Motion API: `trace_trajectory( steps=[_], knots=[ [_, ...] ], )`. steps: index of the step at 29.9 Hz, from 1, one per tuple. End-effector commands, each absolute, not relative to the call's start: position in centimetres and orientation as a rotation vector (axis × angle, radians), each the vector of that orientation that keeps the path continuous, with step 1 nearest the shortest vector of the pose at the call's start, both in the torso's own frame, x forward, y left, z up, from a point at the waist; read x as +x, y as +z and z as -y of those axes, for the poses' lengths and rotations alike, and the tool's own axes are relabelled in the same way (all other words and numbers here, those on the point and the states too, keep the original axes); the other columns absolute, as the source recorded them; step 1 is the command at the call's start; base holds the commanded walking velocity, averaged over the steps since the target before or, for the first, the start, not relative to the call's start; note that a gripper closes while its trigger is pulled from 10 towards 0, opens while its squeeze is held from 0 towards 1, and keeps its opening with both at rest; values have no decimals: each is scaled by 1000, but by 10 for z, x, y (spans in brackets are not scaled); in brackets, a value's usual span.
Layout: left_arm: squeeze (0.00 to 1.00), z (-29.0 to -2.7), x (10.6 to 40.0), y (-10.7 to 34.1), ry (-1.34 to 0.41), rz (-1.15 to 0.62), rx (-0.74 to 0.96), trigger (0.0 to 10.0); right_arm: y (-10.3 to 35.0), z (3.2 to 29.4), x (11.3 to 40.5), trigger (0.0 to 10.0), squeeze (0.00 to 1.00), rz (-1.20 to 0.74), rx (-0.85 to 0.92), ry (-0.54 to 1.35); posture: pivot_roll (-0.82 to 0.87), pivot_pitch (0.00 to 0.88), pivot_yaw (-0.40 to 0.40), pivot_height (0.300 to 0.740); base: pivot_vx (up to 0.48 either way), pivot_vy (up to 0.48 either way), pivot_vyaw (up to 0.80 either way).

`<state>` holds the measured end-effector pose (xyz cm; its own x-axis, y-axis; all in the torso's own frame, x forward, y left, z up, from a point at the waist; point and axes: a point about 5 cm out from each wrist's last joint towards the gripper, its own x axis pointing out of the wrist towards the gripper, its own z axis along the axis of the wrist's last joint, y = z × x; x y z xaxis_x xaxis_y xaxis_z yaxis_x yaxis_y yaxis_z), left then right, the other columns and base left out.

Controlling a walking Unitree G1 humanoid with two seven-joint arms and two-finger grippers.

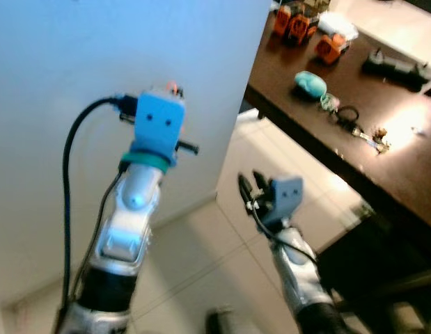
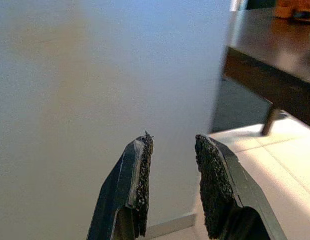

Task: Hang keys on a hook

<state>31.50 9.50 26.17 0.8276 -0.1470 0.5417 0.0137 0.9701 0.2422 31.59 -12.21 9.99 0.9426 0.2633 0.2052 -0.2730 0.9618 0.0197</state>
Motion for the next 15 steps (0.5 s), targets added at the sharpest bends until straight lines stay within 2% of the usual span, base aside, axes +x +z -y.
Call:
trace_trajectory(
  steps=[1,10,11,15],
  knots=[
    [0,-101,310,266,-38,646,267,10000,95,117,313,10000,0,186,47,291,-83,90,-36,740,480,0,0],
    [0,-107,304,270,6,690,311,10000,88,119,311,10000,0,158,31,304,-73,90,-47,740,480,0,0],
    [0,-107,296,274,20,774,413,10000,75,119,302,10000,0,122,-42,362,-73,90,-47,740,480,0,0],
    [0,-106,288,276,55,870,535,10000,55,119,289,10000,0,51,-103,436,-70,89,-53,740,472,0,0]
  ],
)
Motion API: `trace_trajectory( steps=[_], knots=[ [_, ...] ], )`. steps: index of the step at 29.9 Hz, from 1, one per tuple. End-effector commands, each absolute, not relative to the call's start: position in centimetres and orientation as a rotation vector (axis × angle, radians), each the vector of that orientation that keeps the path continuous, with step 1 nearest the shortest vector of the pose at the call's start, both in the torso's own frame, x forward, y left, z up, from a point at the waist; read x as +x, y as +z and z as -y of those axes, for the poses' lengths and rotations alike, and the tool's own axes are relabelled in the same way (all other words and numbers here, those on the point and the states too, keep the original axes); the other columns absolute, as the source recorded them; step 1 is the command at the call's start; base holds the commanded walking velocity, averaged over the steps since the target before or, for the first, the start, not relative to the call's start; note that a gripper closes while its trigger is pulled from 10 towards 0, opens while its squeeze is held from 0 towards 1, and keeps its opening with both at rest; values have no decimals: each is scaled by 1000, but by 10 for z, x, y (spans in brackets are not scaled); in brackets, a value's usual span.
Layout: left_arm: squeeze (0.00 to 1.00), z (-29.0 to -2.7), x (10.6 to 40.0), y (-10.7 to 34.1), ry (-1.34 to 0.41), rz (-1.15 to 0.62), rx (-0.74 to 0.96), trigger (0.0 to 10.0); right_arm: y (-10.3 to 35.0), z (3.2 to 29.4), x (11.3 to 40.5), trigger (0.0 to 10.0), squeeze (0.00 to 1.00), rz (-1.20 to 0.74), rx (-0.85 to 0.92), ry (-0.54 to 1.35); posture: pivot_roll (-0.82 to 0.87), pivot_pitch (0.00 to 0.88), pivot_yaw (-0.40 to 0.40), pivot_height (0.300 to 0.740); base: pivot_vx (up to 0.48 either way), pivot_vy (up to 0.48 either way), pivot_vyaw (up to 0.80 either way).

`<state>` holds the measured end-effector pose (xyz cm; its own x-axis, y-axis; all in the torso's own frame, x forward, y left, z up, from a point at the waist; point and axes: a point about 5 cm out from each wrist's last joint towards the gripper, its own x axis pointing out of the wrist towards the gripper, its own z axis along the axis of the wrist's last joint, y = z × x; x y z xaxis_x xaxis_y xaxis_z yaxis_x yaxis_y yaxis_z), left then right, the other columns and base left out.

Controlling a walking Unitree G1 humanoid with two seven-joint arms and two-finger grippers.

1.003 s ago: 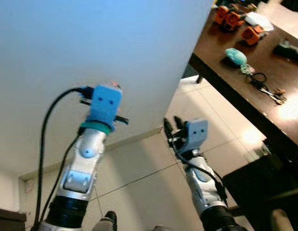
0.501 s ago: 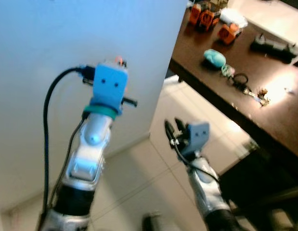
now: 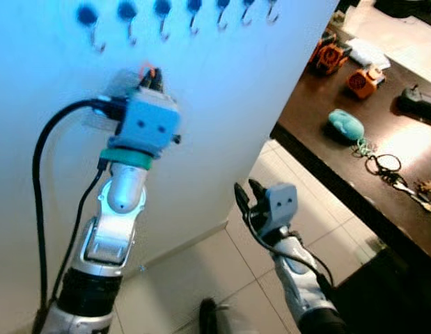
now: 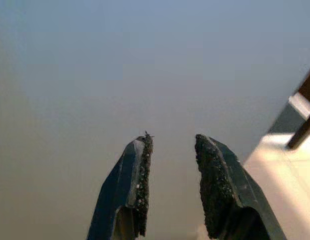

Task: Hang keys on a hook

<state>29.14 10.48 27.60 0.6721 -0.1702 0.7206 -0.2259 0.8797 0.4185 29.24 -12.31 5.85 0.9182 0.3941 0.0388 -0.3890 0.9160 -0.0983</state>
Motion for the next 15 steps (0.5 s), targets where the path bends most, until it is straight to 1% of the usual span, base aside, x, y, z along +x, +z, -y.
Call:
trace_trajectory(
  steps=[1,3,4,5,6,7,8,9,10,11,12,13,14,15],
  knots=[
    [0,-106,283,277,77,923,600,10000,35,120,275,10000,0,-30,-159,504,-65,88,-63,740,439,0,0],
    [0,-106,283,277,77,923,600,10000,35,120,275,10000,0,-30,-159,504,-65,88,-63,740,439,0,0],
    [0,-107,276,277,107,986,669,10000,1,127,250,10000,0,-191,-245,573,-65,88,-63,740,289,0,0],
    [0,-107,276,277,107,986,669,10000,1,127,250,10000,0,-191,-245,573,-65,88,-63,740,289,0,0],
    [0,-110,270,275,132,1034,727,10000,-29,141,222,10000,0,-366,-292,589,-62,89,-75,740,0,0,0],
    [0,-113,266,273,141,1058,761,10000,-48,157,204,10000,0,-495,-277,532,-62,89,-75,740,0,0,0],
    [0,-113,266,273,141,1058,761,10000,-48,157,204,10000,0,-495,-277,532,-62,89,-75,740,0,0,0],
    [0,-116,263,269,141,1067,796,10000,-62,180,189,10000,0,-627,-208,386,-62,89,-75,740,0,0,0],
    [0,-118,262,267,138,1067,815,10000,-68,193,180,10000,0,-696,-147,281,-62,89,-75,740,0,0,0],
    [0,-118,262,267,138,1067,815,10000,-68,193,180,10000,0,-696,-147,281,-62,89,-75,740,0,0,0],
    [0,-120,261,264,134,1065,833,10000,-75,204,169,10000,0,-767,-133,215,-55,88,-74,740,0,0,0],
    [0,-122,260,261,127,1059,846,10000,-80,211,158,10000,0,-824,-162,207,-53,87,-71,740,0,0,0],
    [0,-122,260,261,127,1059,846,10000,-80,211,158,10000,0,-824,-162,207,-53,87,-71,740,0,0,0],
    [0,-123,259,257,118,1053,862,10000,-84,213,150,10000,0,-863,-209,234,-53,87,-71,740,0,0,0]
  ],
)
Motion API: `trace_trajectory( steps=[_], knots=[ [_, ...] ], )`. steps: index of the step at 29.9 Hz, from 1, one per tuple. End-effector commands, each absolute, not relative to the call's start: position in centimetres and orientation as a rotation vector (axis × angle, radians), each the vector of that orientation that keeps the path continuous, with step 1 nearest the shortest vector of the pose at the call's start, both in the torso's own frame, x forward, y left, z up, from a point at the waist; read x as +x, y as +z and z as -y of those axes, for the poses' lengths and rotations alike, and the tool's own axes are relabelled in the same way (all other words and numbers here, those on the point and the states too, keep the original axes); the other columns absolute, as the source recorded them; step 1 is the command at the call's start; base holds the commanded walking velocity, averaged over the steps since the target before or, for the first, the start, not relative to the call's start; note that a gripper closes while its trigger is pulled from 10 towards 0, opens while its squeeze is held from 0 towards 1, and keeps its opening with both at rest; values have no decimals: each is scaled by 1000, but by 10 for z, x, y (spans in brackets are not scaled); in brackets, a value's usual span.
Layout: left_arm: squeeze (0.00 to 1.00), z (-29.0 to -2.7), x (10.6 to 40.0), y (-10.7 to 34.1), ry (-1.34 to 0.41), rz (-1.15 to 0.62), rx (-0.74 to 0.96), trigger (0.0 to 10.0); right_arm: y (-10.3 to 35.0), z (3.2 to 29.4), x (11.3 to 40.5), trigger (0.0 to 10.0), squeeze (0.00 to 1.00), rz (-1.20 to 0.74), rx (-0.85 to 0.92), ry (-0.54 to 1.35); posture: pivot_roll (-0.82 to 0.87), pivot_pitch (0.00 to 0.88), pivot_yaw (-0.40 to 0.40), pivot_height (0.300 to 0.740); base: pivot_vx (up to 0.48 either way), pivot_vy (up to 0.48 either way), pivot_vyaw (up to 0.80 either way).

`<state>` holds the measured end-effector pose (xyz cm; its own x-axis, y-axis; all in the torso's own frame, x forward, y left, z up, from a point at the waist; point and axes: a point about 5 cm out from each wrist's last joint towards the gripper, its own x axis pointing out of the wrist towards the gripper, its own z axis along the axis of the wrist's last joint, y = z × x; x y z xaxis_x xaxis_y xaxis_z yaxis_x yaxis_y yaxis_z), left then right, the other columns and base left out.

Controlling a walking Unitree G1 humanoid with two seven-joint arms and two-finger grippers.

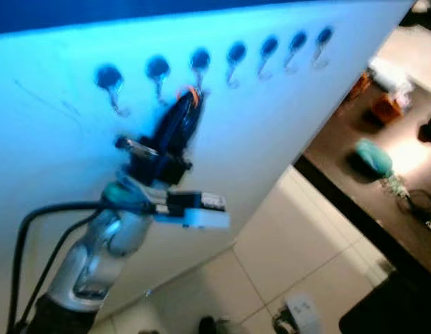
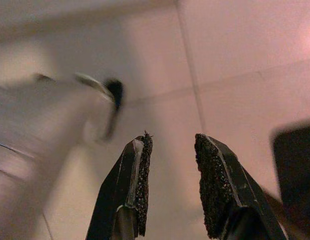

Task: Hang keys on a hook

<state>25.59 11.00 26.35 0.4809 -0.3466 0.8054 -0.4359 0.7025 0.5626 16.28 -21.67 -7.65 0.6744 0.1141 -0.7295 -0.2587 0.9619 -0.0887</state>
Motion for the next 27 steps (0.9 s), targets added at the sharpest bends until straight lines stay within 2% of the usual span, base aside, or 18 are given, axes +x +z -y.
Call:
trace_trajectory(
  steps=[1,7,14,19,27],
  knots=[
    [0,-123,259,257,118,1053,862,10000,-84,213,150,10000,0,-863,-209,234,-53,87,-71,740,0,0,0],
    [0,-126,255,237,70,1000,904,10000,-89,215,138,10000,0,-909,-241,258,-46,89,-65,740,0,0,0],
    [0,-129,251,220,59,955,931,10000,-82,202,162,10000,0,-833,-216,259,-44,94,-62,740,0,0,0],
    [0,-130,248,226,78,990,948,10000,-80,198,169,10000,0,-820,-221,270,-34,98,-65,740,0,0,0],
    [0,-136,243,262,112,1078,968,10000,-82,200,164,10000,0,-845,-245,279,-19,106,-66,740,0,0,0]
  ],
)
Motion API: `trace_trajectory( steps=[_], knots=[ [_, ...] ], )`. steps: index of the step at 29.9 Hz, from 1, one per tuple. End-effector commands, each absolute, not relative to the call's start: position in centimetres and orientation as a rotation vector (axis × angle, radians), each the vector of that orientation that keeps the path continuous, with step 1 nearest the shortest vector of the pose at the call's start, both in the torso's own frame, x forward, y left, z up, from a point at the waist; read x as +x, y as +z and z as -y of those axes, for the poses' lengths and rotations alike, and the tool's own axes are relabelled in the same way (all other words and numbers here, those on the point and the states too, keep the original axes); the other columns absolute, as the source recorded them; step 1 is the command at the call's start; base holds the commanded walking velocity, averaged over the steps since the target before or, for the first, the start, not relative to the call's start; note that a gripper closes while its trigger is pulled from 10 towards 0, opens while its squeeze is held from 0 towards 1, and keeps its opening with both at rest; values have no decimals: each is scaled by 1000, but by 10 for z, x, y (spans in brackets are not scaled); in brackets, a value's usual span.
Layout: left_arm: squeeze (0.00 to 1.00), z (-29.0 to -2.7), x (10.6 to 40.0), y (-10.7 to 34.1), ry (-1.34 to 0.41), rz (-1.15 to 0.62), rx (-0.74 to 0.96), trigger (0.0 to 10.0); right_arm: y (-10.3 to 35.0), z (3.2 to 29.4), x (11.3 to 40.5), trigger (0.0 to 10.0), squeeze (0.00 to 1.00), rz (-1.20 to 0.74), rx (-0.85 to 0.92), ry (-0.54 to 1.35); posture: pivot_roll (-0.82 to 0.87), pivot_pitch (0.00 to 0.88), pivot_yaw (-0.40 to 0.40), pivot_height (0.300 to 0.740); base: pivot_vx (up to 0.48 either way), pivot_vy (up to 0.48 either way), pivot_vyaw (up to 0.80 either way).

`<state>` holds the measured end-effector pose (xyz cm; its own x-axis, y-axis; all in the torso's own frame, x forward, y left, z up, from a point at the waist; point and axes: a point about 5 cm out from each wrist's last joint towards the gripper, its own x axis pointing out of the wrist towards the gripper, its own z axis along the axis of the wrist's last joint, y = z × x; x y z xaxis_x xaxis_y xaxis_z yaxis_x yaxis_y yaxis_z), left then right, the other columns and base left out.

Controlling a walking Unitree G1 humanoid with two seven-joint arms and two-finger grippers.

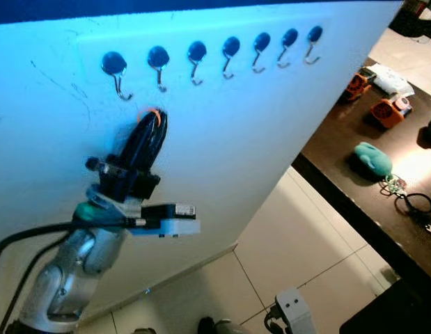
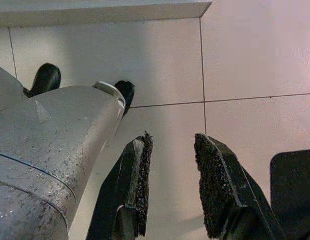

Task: Hang keys on a hook

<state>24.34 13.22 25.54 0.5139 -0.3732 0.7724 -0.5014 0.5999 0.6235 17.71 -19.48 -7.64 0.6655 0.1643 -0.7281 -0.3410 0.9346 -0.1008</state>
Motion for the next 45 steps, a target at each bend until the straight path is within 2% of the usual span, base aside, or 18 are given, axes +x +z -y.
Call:
trace_trajectory(
  steps=[1,12,26,31,36,45],
  knots=[
    [0,-137,243,266,120,1087,970,10000,-83,200,163,10000,0,-848,-246,279,-19,106,-66,740,0,0,0],
    [0,-135,239,272,111,1122,964,10000,-85,201,160,10000,0,-862,-247,273,-20,107,-63,740,0,0,0],
    [0,-143,216,234,-1,1036,1035,10000,-85,206,158,10000,0,-885,-278,291,-7,117,-91,740,0,0,0],
    [0,-134,213,240,-12,1116,1025,10000,-83,207,162,10000,0,-878,-298,312,9,119,-115,740,0,0,0],
    [0,-108,219,264,-74,1294,979,10000,-78,208,174,10000,0,-871,-356,372,24,130,-156,740,0,0,0],
    [0,-88,224,278,-134,1418,927,10000,-73,205,186,10000,0,-844,-364,381,0,133,-157,740,0,0,0]
  ],
)
